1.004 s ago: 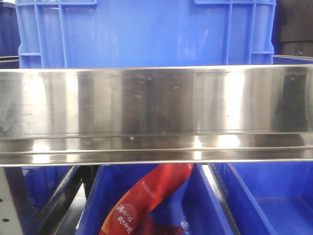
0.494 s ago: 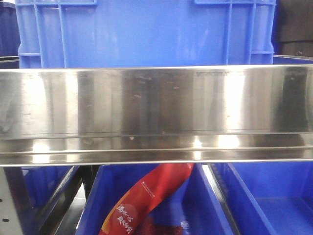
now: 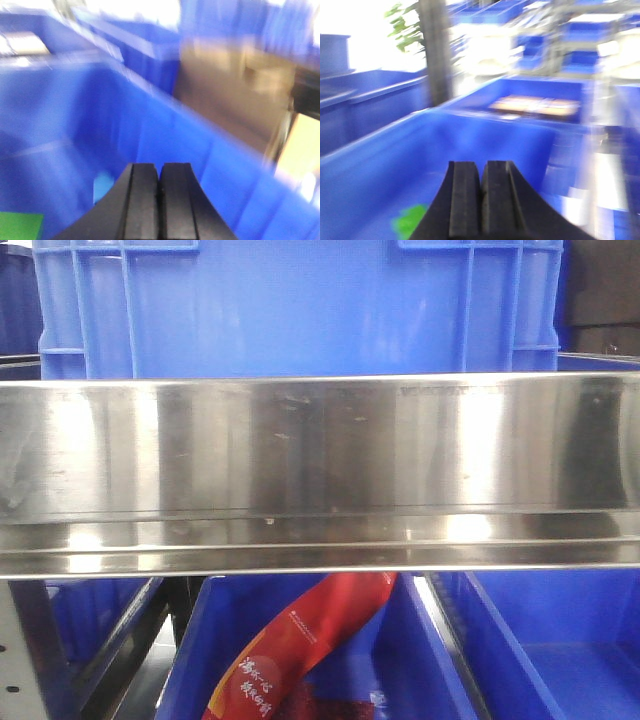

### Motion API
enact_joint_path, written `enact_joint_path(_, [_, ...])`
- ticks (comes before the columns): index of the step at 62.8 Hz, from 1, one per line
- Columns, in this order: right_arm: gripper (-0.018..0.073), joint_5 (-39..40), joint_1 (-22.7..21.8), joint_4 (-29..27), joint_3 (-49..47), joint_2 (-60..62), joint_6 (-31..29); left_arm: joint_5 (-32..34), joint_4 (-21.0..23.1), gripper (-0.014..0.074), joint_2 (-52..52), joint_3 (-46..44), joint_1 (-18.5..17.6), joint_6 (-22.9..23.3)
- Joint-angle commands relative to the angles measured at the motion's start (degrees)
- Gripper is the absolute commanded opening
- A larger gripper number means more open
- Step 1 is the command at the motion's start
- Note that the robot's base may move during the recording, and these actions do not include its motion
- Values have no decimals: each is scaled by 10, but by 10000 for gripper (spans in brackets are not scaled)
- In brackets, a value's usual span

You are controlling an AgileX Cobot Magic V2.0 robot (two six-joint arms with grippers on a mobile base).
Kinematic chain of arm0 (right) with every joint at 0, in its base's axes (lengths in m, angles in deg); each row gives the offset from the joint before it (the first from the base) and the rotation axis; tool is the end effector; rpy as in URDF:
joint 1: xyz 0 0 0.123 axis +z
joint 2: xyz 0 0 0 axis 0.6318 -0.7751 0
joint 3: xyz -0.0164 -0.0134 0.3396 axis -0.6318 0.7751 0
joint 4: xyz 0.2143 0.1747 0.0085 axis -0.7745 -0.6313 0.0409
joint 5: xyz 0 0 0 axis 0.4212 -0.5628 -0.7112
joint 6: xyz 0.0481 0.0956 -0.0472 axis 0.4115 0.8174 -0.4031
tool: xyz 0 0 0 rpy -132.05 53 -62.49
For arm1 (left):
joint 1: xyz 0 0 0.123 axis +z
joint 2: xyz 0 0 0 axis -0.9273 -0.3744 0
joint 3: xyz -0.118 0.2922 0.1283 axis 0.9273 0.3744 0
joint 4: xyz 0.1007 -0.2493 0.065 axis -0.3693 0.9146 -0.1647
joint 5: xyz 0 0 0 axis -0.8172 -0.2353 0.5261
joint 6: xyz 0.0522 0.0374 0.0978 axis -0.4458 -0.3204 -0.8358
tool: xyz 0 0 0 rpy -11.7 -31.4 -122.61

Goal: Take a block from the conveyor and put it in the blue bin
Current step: 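Open both grippers to drop green and blue blocks into bin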

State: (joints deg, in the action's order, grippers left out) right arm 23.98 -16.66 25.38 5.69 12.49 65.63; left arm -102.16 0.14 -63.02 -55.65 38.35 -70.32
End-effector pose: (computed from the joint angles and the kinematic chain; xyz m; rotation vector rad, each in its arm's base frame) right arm 0.2715 0.1184 0.4855 -0.2808 1.6102 0.4098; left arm 0.3070 -0.1907 0.4744 0.2930 1.7468 -0.6910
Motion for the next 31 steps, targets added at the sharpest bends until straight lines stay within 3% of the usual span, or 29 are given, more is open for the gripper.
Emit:
enact_joint_path(1, [-160, 9, -15, -4, 35, 41, -5, 44, 41, -111, 40, 53, -2, 6])
enact_joint_path(9, [-160, 28, -30, -4, 109, 107, -5, 109, 47, -111, 118, 159, -2, 6])
enact_joint_path(13, [-160, 46, -36, -4, 150, 140, -5, 127, 19, -111, 159, 216, -2, 6])
enact_joint_path(20, [-160, 77, -37, -4, 224, 202, -5, 127, -25, -111, 238, 289, -2, 6])
enact_joint_path(31, [-160, 86, -41, -4, 330, 312, -5, 133, -27, -111, 356, 395, 27, 6])
